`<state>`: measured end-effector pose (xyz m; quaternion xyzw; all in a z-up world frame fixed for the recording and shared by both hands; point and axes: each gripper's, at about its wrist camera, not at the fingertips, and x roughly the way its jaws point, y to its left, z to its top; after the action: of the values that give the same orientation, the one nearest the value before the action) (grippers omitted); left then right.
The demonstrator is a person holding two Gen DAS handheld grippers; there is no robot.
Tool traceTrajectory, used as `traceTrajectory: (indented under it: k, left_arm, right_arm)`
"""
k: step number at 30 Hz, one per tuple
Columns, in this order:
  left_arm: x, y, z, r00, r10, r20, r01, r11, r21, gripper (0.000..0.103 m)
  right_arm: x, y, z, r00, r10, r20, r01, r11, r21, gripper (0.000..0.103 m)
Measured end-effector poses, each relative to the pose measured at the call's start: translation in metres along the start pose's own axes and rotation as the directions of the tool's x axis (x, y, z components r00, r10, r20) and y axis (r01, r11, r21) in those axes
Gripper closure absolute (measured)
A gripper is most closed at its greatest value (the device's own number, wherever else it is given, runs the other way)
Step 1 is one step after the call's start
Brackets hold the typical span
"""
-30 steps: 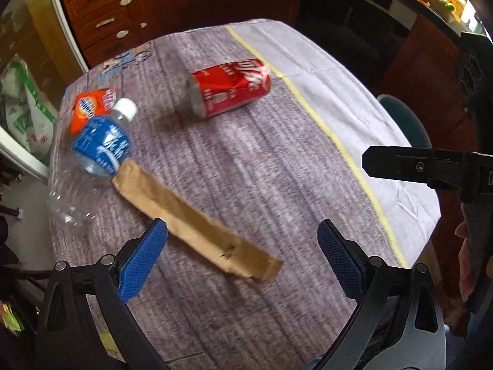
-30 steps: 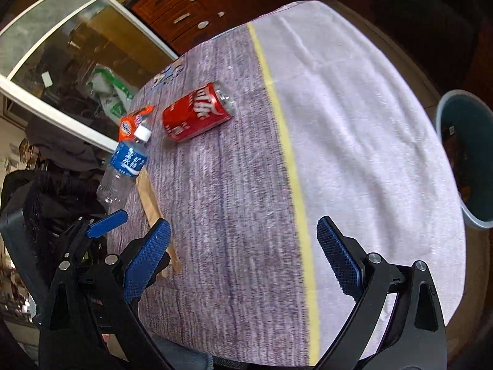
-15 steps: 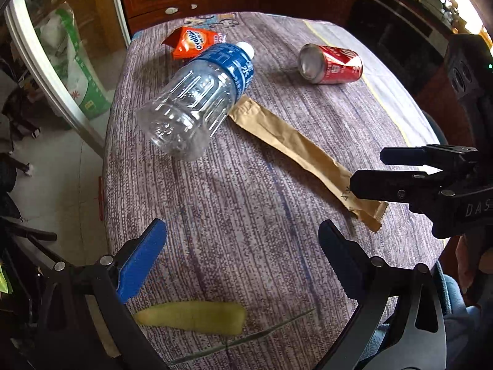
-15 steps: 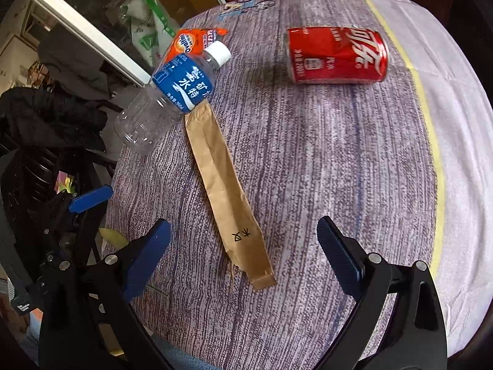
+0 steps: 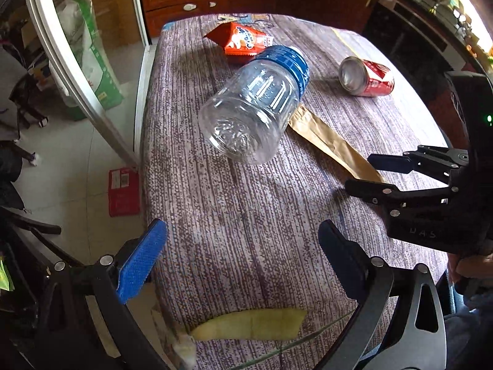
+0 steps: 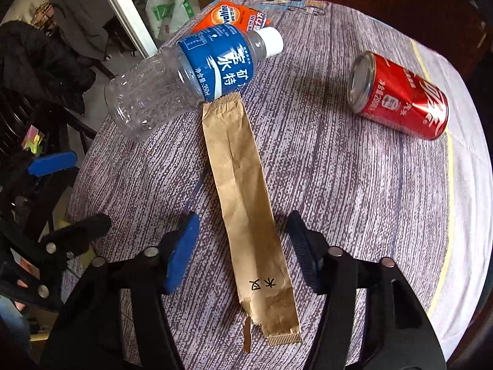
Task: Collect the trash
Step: 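Grasp the brown paper strip with the right tool while the left tool grasps the water bottle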
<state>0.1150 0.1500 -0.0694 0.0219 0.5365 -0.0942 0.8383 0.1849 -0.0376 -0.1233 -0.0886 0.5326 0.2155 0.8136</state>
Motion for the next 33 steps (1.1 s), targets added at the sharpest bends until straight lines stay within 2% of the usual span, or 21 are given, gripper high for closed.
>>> traceTrajectory:
  k: [1, 2, 3, 5, 11, 16, 23, 26, 28, 30, 32, 33]
  left_arm:
    - [-0.002, 0.003, 0.003, 1.0, 0.003, 0.005, -0.003, 1.0, 0.004, 0.004]
    - [-0.003, 0.004, 0.007, 1.0, 0.006, 0.01, -0.006, 1.0, 0.009, 0.004]
    - [-0.005, 0.006, 0.011, 1.0, 0.009, 0.016, -0.01, 1.0, 0.017, 0.004]
    - [-0.007, 0.007, 0.023, 1.0, 0.017, 0.025, -0.018, 0.999, 0.039, 0.004]
    - [-0.002, 0.001, 0.064, 0.999, -0.004, 0.051, -0.003, 0.992, 0.123, 0.004]
    - [0.027, -0.005, 0.094, 0.999, -0.048, -0.006, 0.049, 0.987, 0.152, 0.004]
    - [0.068, -0.014, 0.102, 0.996, -0.048, -0.078, 0.061, 0.983, 0.173, 0.004]
    - [0.074, -0.019, 0.097, 0.996, -0.048, -0.08, 0.062, 0.981, 0.181, 0.004]
    - [0.073, -0.023, 0.094, 0.997, -0.05, -0.063, 0.061, 0.981, 0.184, 0.01]
    - [0.071, -0.027, 0.092, 0.997, -0.053, -0.062, 0.064, 0.98, 0.189, 0.031]
    - [0.068, -0.032, 0.091, 0.996, -0.061, -0.061, 0.072, 0.98, 0.185, 0.04]
    - [0.065, -0.034, 0.09, 0.997, -0.058, -0.049, 0.066, 0.981, 0.184, 0.041]
  right_arm:
    - [0.0, 0.001, 0.0, 1.0, -0.016, 0.009, 0.016, 1.0, -0.013, 0.067]
    - [-0.001, 0.001, 0.0, 0.999, -0.03, 0.015, 0.03, 0.999, -0.02, 0.076]
    - [-0.002, -0.002, -0.001, 1.0, -0.013, 0.016, 0.013, 1.0, -0.017, 0.078]
    - [-0.004, -0.007, -0.003, 1.0, 0.0, 0.015, 0.0, 1.0, -0.006, 0.095]
    - [-0.007, -0.032, -0.012, 0.998, 0.055, 0.006, -0.055, 0.995, 0.086, 0.095]
    - [-0.005, -0.038, -0.014, 0.997, 0.079, 0.004, -0.079, 0.989, 0.124, 0.095]
    - [-0.007, -0.048, -0.019, 0.991, 0.133, 0.005, -0.131, 0.976, 0.173, 0.095]
    - [-0.008, -0.059, -0.023, 0.987, 0.161, 0.007, -0.159, 0.967, 0.201, 0.095]
    - [-0.009, -0.061, -0.025, 0.983, 0.181, 0.01, -0.179, 0.959, 0.222, 0.096]
    - [-0.009, -0.065, -0.027, 0.981, 0.195, 0.013, -0.192, 0.952, 0.238, 0.096]
    - [-0.011, -0.069, -0.031, 0.979, 0.201, 0.016, -0.199, 0.948, 0.249, 0.096]
    - [-0.012, -0.07, -0.033, 0.979, 0.202, 0.017, -0.2, 0.947, 0.25, 0.096]
